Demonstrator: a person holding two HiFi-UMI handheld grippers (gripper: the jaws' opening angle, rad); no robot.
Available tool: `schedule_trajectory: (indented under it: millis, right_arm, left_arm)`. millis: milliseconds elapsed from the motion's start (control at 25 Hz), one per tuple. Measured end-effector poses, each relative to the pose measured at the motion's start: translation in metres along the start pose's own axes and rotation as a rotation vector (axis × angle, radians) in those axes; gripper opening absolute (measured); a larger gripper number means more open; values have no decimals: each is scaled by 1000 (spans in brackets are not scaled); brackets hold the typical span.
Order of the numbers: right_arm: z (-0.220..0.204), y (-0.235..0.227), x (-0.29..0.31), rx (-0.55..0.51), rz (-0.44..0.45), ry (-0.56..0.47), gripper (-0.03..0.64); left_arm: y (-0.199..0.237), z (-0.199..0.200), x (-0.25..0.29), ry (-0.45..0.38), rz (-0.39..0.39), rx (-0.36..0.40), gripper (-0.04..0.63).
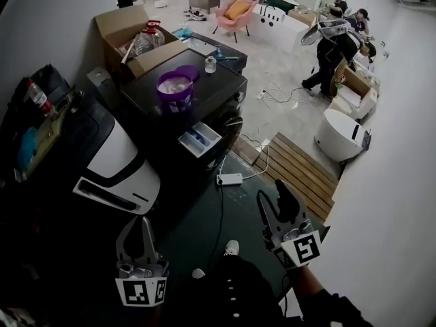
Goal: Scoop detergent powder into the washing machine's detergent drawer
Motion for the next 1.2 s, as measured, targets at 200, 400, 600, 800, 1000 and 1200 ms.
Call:
schedule_trajectory:
  millis: [200, 400, 600, 800, 1000, 1200]
  right_arm:
    - [5, -42, 23, 3, 17, 2, 192]
    - [4, -74, 39, -2, 66, 19, 192]
    - [1, -97, 54, -1, 107, 30, 190]
    - [-6, -109, 71, 4, 99, 60, 192]
    - [0, -110, 97, -11, 104, 54, 190]
    - [7, -112, 133, -39, 88, 58, 190]
  left_arm:
    - [-13, 8, 34, 1, 45, 1, 15]
    - [-28, 11, 58, 17, 96, 8, 15]
    - [-42, 12, 71, 0, 139, 13, 15]
    - [-38, 6, 89, 18, 143, 1, 15]
    - [-23, 2, 120, 10, 110, -14, 15]
    - [6, 6, 161, -14, 71, -7, 15]
Point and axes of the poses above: the fingertips, and each gripper's own axes: x forward along the fingers, y to its left, z out of its top, the point moved 7 cm from there along -x, backward along the fingers, and after that the axes turned 11 degrees about y, right-handed, at the moved point
